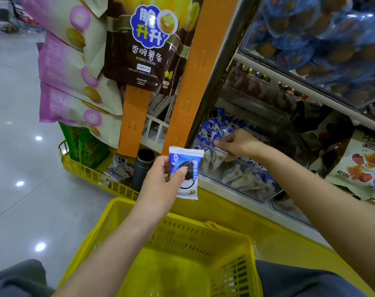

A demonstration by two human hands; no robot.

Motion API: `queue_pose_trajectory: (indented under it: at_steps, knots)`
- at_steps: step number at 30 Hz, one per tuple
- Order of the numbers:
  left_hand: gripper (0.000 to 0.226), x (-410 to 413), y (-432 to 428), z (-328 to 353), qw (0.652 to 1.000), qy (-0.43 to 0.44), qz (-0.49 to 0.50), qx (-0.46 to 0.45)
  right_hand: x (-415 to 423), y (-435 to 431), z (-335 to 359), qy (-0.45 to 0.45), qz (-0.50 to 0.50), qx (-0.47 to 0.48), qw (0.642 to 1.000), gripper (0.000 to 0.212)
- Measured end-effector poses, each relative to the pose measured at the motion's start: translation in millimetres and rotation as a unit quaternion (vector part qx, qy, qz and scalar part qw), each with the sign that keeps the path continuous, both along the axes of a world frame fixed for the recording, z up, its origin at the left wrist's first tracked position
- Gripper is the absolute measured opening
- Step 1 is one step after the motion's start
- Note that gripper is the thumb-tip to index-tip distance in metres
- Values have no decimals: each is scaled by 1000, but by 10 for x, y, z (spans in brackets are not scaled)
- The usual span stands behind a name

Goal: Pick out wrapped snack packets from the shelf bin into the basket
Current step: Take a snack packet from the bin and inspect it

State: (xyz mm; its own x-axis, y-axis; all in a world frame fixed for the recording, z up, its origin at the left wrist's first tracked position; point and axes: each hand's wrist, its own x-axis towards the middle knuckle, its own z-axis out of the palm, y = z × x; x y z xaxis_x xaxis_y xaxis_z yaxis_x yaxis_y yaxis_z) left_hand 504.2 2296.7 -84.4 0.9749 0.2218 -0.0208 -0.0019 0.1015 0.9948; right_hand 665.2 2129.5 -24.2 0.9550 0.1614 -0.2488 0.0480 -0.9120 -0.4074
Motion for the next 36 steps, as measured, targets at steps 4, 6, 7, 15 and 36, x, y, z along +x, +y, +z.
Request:
queue_pose_trajectory:
  at_steps: [4,6,7,15,36]
  knots:
    - [15,2,-9,-9,1000,1,-3,1,-37,1,24,60,-18,-39,997,29]
    - [15,5,-6,-13,1000,1,-1,4,-27,26,-4,71,-48,7,996,28]
    - [15,8,-3,-14,1000,2,0,4,-27,38,-24,68,-62,29,995,28]
    - [14,3,-19,-28,1000,9,-3,13,-184,-31,-36,-81,-59,43,994,42]
    - [20,-25,-256,-286,994,29,-63,89,-1317,-39,-739,-6,54,384,922,14]
